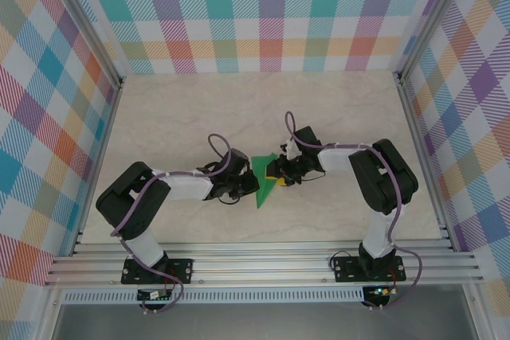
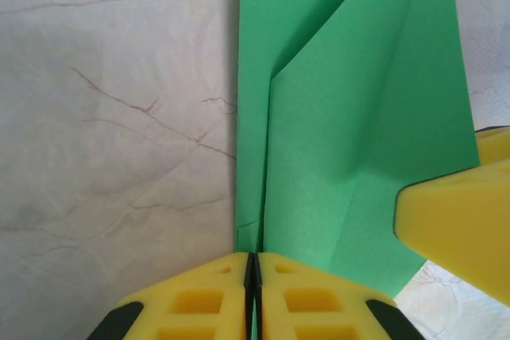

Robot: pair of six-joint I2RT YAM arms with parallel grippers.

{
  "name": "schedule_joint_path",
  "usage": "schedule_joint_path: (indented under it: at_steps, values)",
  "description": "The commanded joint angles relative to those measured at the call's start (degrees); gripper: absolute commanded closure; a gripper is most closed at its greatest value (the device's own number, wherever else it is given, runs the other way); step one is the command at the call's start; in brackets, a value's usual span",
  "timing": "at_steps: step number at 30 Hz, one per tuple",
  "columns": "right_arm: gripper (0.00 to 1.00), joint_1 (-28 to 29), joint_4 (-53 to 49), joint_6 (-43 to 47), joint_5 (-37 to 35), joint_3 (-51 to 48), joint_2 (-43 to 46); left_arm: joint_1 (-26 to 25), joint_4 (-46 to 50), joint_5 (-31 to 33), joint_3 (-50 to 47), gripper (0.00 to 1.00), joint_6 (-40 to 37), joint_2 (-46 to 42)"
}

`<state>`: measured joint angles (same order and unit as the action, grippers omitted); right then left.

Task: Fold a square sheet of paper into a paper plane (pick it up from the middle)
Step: Turn over the paper at the center of the table.

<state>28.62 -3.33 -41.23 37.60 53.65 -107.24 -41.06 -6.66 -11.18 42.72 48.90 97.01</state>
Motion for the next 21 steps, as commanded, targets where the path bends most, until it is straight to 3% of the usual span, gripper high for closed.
schedule_joint_path:
  at_steps: [1, 8, 15, 21]
  values:
    - [0.64, 0.49, 2.01, 0.32, 1.51, 0.93, -0.87, 0.47, -0.02, -1.44, -1.81, 0.88, 1.85, 0.1]
    - [0.73, 0.51, 3.33, 0.89, 2.64, 0.76, -0.95, 0.45, -0.85, -1.73, -2.27, 0.88, 2.55, -0.35]
    - [0.71, 0.87, 2.58, 1.66, 2.03, 1.57, -1.91, 0.45, -2.39, -2.49, -2.55, 0.88, 3.07, -0.45]
    - [0.77, 1.42, 1.4, 2.52, 1.27, 2.69, -2.6, 0.45, -2.84, -2.62, -2.65, 0.88, 3.28, -0.49]
